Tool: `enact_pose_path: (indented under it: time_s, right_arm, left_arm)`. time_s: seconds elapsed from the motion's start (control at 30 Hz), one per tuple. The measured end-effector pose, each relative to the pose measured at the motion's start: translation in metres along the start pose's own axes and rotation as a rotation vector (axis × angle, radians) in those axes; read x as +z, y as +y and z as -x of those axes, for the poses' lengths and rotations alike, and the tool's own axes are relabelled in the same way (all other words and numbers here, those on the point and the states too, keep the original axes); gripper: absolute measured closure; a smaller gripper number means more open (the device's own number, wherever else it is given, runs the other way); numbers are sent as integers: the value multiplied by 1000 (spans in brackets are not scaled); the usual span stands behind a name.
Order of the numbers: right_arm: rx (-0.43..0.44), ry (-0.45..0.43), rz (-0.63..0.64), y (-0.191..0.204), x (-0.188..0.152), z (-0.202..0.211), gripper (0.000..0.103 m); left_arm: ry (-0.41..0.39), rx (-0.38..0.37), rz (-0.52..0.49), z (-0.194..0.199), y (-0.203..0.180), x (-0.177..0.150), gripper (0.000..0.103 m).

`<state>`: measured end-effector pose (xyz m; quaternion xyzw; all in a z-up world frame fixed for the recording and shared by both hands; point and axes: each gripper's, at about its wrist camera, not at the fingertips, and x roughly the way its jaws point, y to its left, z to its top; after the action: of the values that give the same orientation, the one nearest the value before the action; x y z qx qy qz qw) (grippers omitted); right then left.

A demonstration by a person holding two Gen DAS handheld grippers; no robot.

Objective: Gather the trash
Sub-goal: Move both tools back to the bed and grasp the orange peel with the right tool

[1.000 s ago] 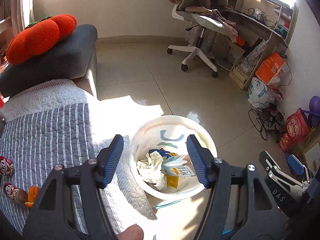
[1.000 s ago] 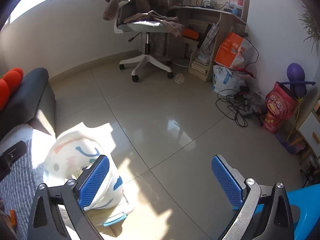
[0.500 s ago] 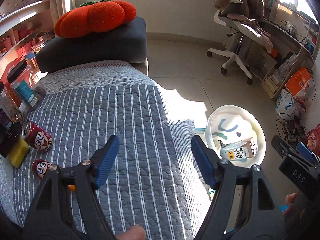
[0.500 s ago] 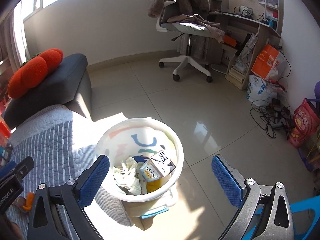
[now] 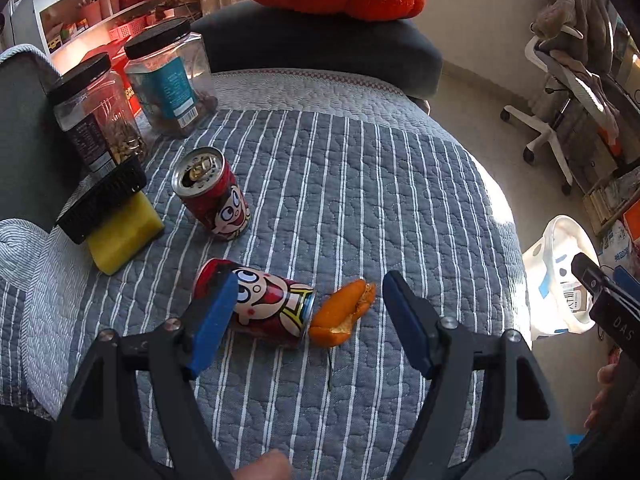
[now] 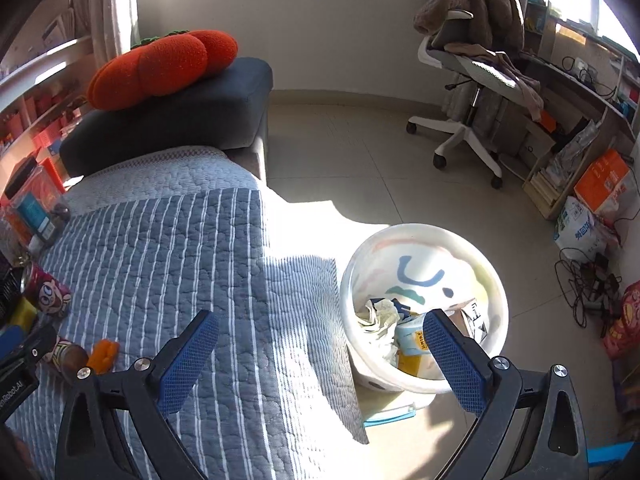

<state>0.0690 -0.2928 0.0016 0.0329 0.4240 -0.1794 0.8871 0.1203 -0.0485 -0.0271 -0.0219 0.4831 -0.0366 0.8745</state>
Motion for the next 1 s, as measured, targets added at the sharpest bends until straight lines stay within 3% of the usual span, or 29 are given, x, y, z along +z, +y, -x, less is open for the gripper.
enact_pose_path:
  time_s: [0.23, 0.37, 0.53, 0.73, 0.83, 0.93, 1.0]
  right_arm:
    - [63, 41, 87, 58, 2, -17, 0]
    - [187, 156, 68, 90, -4, -38, 0]
    - [287, 278, 31, 133, -17, -65, 0]
    - [323, 438, -38, 166, -36, -97, 7]
    - [285, 414, -4, 178, -41, -98, 9]
    - [302, 375, 59, 194, -42, -89, 29]
    - [320, 345, 101, 206, -43, -85, 52]
  left_arm:
    - [49, 35, 121, -10, 58, -7, 28]
    - [37, 78, 176, -6, 93, -11, 28]
    - [20, 80, 270, 1, 126, -13, 28]
    - [1, 87, 334, 2, 157, -8, 28]
    - [-4, 81, 389, 2, 173, -4, 28]
    - [-9, 86, 437, 2, 189, 1, 28]
    - [-3, 80, 457, 1, 196, 5, 28]
